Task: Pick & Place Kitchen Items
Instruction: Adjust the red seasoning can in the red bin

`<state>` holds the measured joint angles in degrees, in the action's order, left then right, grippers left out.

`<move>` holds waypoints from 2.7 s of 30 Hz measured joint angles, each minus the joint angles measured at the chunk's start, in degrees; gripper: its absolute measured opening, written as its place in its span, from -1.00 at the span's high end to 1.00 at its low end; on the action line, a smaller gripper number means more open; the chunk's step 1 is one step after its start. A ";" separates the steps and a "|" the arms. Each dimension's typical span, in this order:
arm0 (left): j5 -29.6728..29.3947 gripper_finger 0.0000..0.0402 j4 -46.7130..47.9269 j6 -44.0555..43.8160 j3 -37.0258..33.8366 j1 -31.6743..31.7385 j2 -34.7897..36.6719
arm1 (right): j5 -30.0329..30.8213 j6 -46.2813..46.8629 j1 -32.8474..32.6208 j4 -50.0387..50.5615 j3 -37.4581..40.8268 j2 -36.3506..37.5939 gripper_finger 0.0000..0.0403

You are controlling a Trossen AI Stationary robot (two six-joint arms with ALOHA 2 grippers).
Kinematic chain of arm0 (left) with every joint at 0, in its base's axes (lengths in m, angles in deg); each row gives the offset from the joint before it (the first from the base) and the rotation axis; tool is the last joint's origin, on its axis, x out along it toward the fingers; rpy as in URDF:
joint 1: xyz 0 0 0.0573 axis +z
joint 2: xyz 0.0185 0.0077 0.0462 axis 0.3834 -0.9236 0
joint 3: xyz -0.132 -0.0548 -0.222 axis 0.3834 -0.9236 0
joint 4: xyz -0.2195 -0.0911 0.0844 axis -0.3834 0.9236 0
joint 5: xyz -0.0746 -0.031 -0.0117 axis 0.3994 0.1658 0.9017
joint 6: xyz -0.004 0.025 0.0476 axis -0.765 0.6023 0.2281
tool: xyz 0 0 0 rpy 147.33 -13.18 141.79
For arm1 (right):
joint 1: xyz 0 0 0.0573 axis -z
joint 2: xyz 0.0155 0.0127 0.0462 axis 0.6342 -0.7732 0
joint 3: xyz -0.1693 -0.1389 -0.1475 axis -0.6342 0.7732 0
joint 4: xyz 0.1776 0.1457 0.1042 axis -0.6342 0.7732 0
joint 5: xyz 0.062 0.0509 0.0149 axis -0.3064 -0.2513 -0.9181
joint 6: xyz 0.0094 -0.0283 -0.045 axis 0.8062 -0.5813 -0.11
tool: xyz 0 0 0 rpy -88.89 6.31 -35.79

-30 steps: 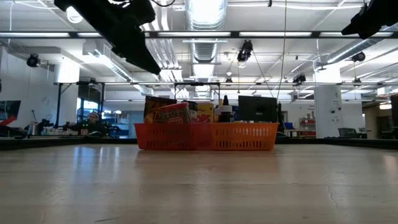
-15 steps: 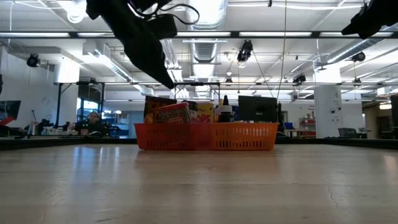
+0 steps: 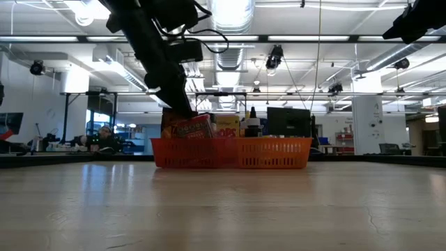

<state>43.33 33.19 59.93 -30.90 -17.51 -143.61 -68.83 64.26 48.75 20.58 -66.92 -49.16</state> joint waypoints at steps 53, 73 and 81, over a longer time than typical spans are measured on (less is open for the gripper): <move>-1.61 -0.17 9.65 4.34 4.74 2.12 -3.52 | 0.01 0.00 0.00 -0.01 0.01 0.00 0.96; -0.11 -0.17 17.18 9.74 6.95 4.06 -4.07 | 0.01 0.00 0.01 0.00 0.01 0.01 0.96; 0.25 -0.20 18.59 10.24 7.74 4.50 -7.70 | 0.02 0.00 0.02 -0.01 0.01 0.00 0.96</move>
<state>43.58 51.78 70.17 -23.16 -13.01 -151.31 -68.81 64.26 48.77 20.57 -66.91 -49.16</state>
